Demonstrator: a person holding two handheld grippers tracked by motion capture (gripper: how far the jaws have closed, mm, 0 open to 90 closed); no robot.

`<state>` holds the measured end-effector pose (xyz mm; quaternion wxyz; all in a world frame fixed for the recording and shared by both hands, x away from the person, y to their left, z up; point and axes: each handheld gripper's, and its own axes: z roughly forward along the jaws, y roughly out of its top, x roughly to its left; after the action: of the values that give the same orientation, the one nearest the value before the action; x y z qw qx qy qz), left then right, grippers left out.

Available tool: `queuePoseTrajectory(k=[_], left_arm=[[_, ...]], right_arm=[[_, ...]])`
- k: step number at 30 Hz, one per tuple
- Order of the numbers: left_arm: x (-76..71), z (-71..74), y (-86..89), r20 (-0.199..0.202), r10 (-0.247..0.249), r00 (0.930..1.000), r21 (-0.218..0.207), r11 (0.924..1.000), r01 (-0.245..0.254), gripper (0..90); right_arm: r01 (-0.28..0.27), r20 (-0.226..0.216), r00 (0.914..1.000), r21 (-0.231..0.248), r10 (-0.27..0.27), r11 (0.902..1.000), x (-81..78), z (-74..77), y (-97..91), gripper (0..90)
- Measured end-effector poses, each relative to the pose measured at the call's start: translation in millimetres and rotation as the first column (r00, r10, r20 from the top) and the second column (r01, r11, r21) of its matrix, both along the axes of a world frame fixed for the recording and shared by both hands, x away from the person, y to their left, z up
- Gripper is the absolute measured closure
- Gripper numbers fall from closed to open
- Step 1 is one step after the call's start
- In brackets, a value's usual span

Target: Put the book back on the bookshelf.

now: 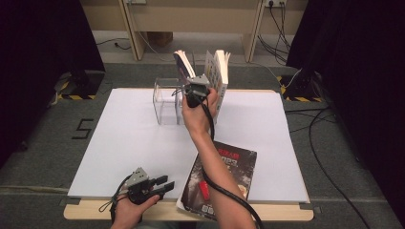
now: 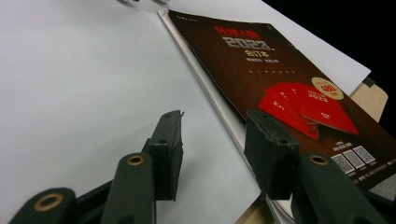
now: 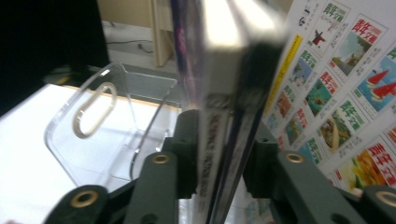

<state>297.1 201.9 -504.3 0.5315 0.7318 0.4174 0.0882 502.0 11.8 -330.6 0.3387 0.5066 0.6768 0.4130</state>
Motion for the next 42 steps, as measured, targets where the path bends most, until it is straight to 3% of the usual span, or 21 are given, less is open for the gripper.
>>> queuePoseTrajectory(k=[2,3,8,9,14,15,22,25,27,29,30,31,36,42], left_arm=[[-0.1,0.2,-0.1,0.001,-0.003,1.0,0.002,1.0,0.003,55.8],[-0.1,0.2,-0.4,0.0,-0.004,1.0,0.001,1.0,0.004,55.8],[0.2,0.5,0.3,0.001,-0.001,1.0,-0.001,1.0,0.001,55.8],[0.0,0.3,0.2,0.0,0.0,1.0,-0.003,1.0,0.0,55.8],[-0.2,0.3,-0.1,-0.001,-0.002,1.0,-0.004,1.0,0.002,55.8],[0.1,0.0,-0.1,-0.002,-0.003,1.0,-0.004,1.0,0.003,55.8],[-0.1,-0.6,-0.9,-0.003,-0.009,1.0,0.002,1.0,0.009,55.8],[-0.2,-0.2,-0.5,-0.001,-0.006,1.0,-0.001,1.0,0.006,55.8],[0.9,-0.7,0.0,0.0,-0.008,1.0,-0.001,1.0,0.008,55.9],[1.3,-0.9,0.2,-0.001,-0.006,1.0,-0.001,1.0,0.006,55.9],[1.4,-1.0,0.0,-0.002,-0.007,1.0,-0.002,1.0,0.007,55.9],[0.9,-0.6,-0.3,0.002,-0.013,0.9999,0.001,0.9999,0.013,56.0],[-1.0,0.7,0.0,0.009,-0.017,0.9998,-0.005,0.9998,0.017,55.9],[-1.4,-0.6,2.0,0.004,-0.011,0.9999,-0.004,0.9999,0.011,55.9]], right_arm=[[-0.004,0.007,1.0,0.014,0.004,0.9999,1.8,2.7,-1.4,68.0],[-0.016,-0.011,0.9998,0.035,0.016,0.9993,6.7,8.3,-3.1,66.5],[-0.038,-0.023,0.999,0.044,0.039,0.9983,15.3,18.0,-2.0,64.2],[-0.042,-0.049,0.9978,0.05,0.045,0.9979,20.3,21.2,-0.9,62.5],[-0.048,-0.07,0.9962,0.047,0.051,0.9977,27.7,26.6,1.1,63.3],[-0.05,-0.094,0.9941,0.059,0.055,0.997,30.4,27.1,1.5,66.0],[-0.029,-0.139,0.9899,0.011,0.03,0.9995,35.9,32.2,3.1,76.5],[0.016,-0.106,0.9943,0.021,-0.014,0.9997,34.5,28.9,-2.5,76.9],[0.041,-0.058,0.9975,0.009,-0.04,0.9991,28.2,25.8,-2.6,76.9],[0.063,0.017,0.9979,-0.005,-0.063,0.998,18.5,23.4,1.4,76.9],[0.063,0.017,0.9979,-0.005,-0.063,0.998,18.5,23.4,1.4,76.9],[0.071,0.065,0.9954,-0.017,-0.07,0.9973,12.9,22.0,5.4,76.9],[0.113,0.087,0.99,-0.013,-0.111,0.9936,13.8,8.7,10.0,76.7],[0.117,0.053,0.9918,-0.001,-0.117,0.9931,20.3,11.0,5.9,74.9]])
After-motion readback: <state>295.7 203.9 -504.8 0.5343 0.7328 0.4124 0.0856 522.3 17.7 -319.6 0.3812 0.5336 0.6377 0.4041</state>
